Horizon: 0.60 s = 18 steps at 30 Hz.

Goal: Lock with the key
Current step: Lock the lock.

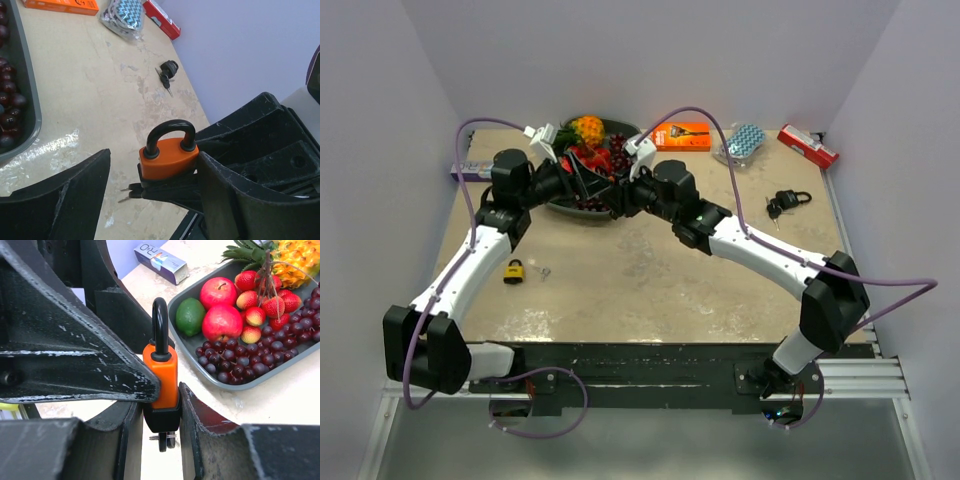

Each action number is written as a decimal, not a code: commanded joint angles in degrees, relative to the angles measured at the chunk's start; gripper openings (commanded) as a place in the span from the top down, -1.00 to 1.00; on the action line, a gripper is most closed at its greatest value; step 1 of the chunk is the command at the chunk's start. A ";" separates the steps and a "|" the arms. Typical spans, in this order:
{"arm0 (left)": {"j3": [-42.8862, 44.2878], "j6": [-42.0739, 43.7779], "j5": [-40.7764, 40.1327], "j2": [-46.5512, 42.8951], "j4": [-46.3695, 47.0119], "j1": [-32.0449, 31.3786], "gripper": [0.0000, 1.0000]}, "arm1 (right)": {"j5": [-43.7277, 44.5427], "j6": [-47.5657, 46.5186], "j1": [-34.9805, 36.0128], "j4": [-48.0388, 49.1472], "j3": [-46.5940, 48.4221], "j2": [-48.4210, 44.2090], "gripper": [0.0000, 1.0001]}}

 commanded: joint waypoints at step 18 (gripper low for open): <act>5.85 -0.99 -1.07 2.84 -2.13 0.27 1.00 | 0.08 2.35 0.91 6.75 2.72 1.55 0.10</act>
